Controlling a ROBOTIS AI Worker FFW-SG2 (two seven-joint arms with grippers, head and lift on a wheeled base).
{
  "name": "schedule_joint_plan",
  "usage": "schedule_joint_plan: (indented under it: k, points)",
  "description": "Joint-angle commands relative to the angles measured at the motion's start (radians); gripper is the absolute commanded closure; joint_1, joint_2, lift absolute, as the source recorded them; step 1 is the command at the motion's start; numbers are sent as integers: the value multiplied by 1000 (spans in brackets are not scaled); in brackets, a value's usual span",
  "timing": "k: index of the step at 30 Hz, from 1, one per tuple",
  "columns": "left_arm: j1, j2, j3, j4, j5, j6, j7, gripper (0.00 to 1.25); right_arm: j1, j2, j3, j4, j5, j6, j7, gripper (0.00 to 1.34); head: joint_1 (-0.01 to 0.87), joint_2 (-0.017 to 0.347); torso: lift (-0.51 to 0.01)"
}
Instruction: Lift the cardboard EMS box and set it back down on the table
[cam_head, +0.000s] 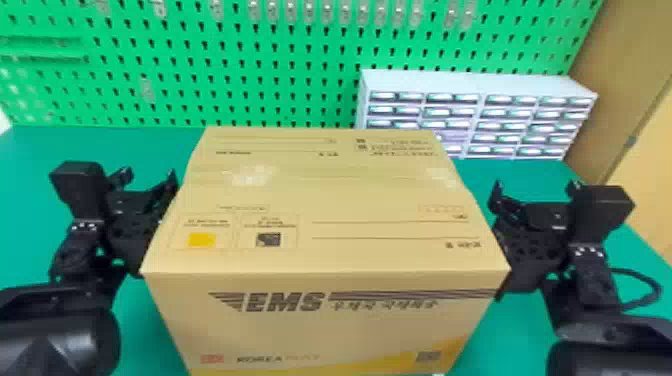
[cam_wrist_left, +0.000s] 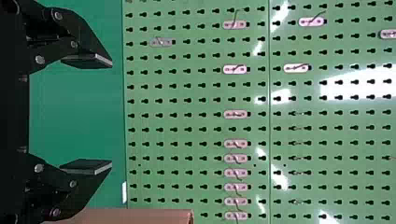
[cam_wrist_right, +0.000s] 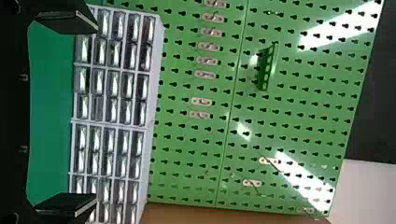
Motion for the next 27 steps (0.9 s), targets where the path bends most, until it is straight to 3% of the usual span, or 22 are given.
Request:
schedule_joint_plan:
  k: [1, 16, 27]
  points:
    - [0, 0, 1, 1, 0, 0, 0, 486, 2, 0, -1, 2, -3, -1, 0, 36, 678, -14, -89]
    - [1, 2, 3, 21, 14, 14, -3, 486, 12, 6, -31, 51, -26, -42, 0, 27, 678, -14, -89]
    - [-19, 0, -60, 27, 31, 38, -31, 486, -11, -21, 45, 79, -55, -47, 2, 27, 678, -14, -89]
